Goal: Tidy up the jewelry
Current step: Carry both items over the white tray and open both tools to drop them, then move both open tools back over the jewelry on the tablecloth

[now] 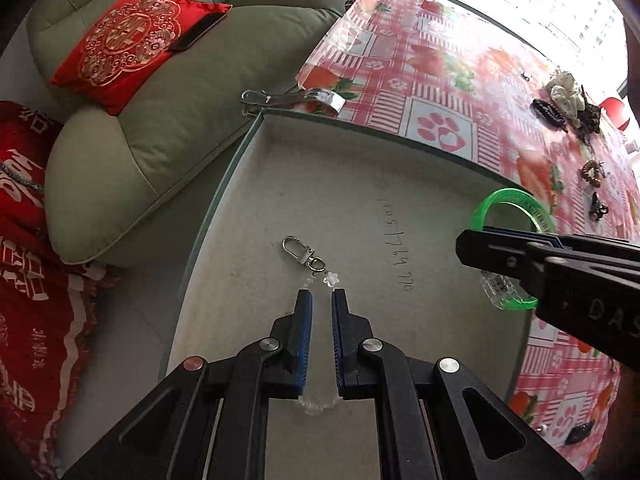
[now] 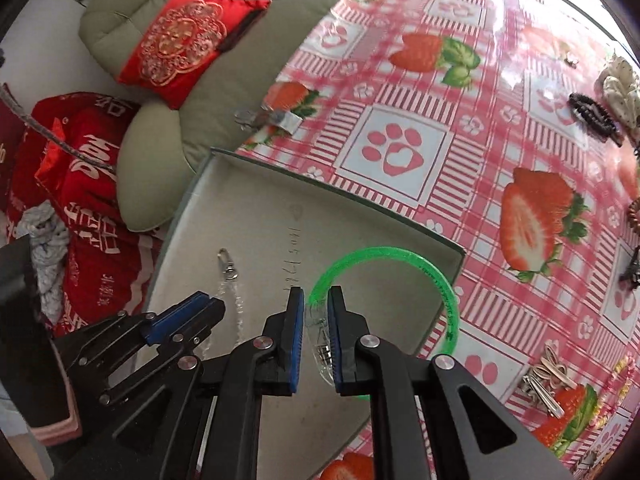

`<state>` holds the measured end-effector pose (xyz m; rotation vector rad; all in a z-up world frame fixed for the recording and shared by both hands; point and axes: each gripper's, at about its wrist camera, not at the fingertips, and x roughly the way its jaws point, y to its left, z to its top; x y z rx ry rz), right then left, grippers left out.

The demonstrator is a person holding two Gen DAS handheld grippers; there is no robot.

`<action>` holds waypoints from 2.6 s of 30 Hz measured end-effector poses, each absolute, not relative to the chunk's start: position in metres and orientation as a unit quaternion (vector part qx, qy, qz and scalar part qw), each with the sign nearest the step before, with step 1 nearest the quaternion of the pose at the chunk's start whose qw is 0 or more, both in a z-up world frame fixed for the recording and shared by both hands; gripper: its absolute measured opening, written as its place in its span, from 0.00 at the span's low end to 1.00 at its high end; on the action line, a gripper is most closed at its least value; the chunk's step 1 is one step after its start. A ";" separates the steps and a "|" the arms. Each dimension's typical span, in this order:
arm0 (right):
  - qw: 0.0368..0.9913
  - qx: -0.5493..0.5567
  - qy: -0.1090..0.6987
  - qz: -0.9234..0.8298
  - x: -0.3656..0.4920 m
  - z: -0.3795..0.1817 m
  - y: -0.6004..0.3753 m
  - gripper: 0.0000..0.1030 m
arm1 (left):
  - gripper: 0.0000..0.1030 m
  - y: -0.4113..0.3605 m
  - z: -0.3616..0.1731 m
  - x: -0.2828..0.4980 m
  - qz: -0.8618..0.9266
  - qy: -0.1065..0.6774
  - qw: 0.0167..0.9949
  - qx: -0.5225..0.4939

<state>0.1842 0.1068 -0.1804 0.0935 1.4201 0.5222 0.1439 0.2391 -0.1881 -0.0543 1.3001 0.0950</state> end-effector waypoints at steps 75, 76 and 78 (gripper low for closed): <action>0.726 0.235 0.643 -0.060 0.019 -0.123 -0.185 1.00 | 1.00 0.074 -0.122 0.099 -0.095 0.620 0.770 0.116; 0.726 0.235 0.643 -0.068 0.017 -0.123 -0.193 1.00 | 1.00 0.070 -0.122 0.099 -0.097 0.620 0.770 0.117; 0.729 0.231 0.640 -0.079 0.014 -0.122 -0.205 1.00 | 1.00 0.059 -0.122 0.099 -0.104 0.621 0.768 0.119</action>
